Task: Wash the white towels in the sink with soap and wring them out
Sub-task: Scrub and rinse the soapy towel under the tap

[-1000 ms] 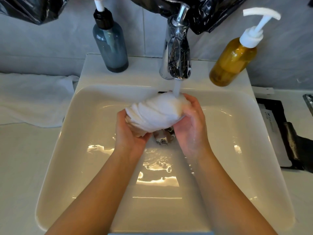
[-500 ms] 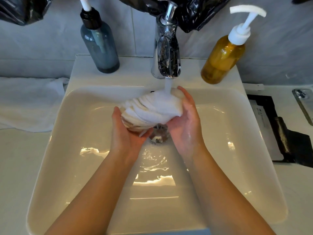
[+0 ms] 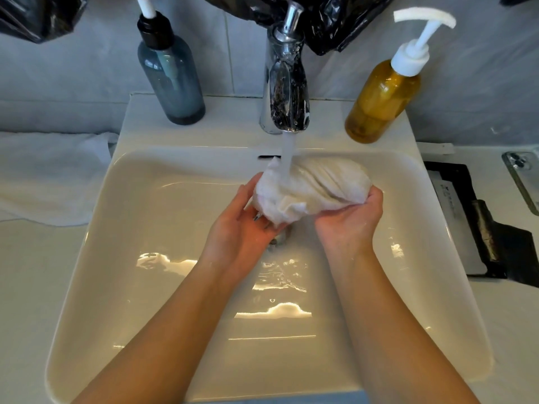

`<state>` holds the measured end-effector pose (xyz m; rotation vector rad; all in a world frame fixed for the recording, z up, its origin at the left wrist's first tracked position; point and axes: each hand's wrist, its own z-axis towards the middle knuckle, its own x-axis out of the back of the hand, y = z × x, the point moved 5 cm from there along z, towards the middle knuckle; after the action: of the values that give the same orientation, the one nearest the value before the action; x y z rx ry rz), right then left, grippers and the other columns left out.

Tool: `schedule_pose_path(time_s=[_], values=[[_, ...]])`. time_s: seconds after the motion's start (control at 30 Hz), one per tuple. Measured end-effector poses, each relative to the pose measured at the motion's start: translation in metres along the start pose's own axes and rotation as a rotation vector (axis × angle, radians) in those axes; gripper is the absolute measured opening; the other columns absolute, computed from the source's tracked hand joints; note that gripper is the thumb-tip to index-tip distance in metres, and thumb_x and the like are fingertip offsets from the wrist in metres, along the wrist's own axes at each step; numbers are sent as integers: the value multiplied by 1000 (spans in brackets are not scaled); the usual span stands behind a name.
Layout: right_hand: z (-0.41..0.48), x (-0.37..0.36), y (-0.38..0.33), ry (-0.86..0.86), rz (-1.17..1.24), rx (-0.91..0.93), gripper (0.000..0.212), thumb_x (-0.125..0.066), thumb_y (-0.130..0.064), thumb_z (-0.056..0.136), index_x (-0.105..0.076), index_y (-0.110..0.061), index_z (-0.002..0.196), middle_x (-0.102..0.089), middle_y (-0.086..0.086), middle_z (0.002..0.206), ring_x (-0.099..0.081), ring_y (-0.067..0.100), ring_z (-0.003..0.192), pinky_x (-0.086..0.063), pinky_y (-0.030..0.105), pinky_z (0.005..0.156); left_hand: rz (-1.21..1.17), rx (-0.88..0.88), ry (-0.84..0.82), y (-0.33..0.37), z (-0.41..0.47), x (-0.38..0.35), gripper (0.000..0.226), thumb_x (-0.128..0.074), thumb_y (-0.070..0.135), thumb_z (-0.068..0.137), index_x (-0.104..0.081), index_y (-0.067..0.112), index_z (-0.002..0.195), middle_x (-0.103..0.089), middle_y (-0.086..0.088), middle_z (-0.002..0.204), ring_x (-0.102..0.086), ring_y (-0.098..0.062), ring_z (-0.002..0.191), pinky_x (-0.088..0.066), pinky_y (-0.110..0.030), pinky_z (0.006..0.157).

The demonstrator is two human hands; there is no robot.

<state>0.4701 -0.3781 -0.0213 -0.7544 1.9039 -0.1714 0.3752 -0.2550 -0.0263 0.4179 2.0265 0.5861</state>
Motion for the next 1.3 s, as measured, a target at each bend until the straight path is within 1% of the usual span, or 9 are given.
schedule_pose_path(time_s=[0.13, 0.27, 0.37, 0.47, 0.67, 0.87, 0.97, 1.1, 1.3], values=[[-4, -8, 8, -56, -37, -73, 32, -38, -32, 98, -66, -17, 97, -69, 6, 88, -68, 21, 88, -52, 31, 86, 91, -27, 98, -1, -1, 6, 48, -45, 31, 100, -47, 3, 138, -57, -18, 131, -56, -32, 114, -47, -39, 84], [-9, -20, 25, -157, -128, -157, 28, -42, -34, 100, -64, -17, 105, -67, 6, 99, -63, 22, 101, -47, 35, 98, 110, -84, 144, 4, -4, 12, 56, -32, 33, 105, -63, 17, 60, -51, 0, 56, -49, -10, 54, -42, -25, 61], [-14, -24, 31, -208, -207, -170, 38, -41, -42, 101, -66, -14, 111, -70, 8, 109, -63, 23, 112, -45, 39, 106, 62, -60, 149, 6, -7, 7, 60, -31, 47, 103, -57, 21, 56, -49, 2, 58, -48, -8, 60, -46, -25, 74], [-18, -26, 31, -253, -272, -141, 45, -43, -47, 95, -65, -13, 116, -67, 12, 122, -59, 26, 124, -45, 40, 108, 61, 11, 101, 2, -7, 2, 81, -19, 52, 103, -53, 22, 36, -38, 7, 33, -41, -6, 35, -44, -16, 47], [-21, -31, 29, -265, -391, -135, 61, -46, -52, 89, -56, -12, 134, -62, 13, 136, -58, 24, 127, -47, 38, 106, 51, 84, 97, 5, -10, -1, 61, -31, 52, 100, -75, 10, 96, -59, -10, 83, -57, -22, 64, -52, -30, 60], [-25, -34, 28, -296, -459, -79, 49, -42, -42, 97, -54, -12, 133, -60, 10, 135, -56, 22, 128, -45, 34, 107, 81, -77, 158, 23, -9, 5, 39, -40, 35, 94, -58, 15, 66, -48, -8, 68, -43, -21, 60, -34, -27, 54], [-28, -33, 35, -286, -477, -63, 63, -49, -43, 93, -44, 2, 138, -55, 20, 138, -52, 28, 131, -45, 36, 107, 30, -94, 192, 25, -11, 7, 44, -35, 36, 95, -56, 17, 62, -53, -4, 63, -46, -20, 55, -36, -26, 50], [-25, -31, 39, -307, -463, -83, 40, -46, -37, 96, -56, -7, 121, -62, 12, 120, -57, 24, 116, -45, 37, 101, 32, -123, 274, 25, -15, 13, 45, -35, 35, 97, -60, 20, 62, -57, 3, 58, -52, -15, 53, -44, -22, 50], [-21, -30, 44, -277, -317, -113, 110, -79, -62, 70, -34, -1, 149, -45, 27, 147, -47, 39, 136, -36, 54, 114, 246, -318, 391, 32, -7, 23, 40, -61, 40, 87, -56, 18, 121, -66, 3, 97, -67, -12, 87, -55, -30, 72]])
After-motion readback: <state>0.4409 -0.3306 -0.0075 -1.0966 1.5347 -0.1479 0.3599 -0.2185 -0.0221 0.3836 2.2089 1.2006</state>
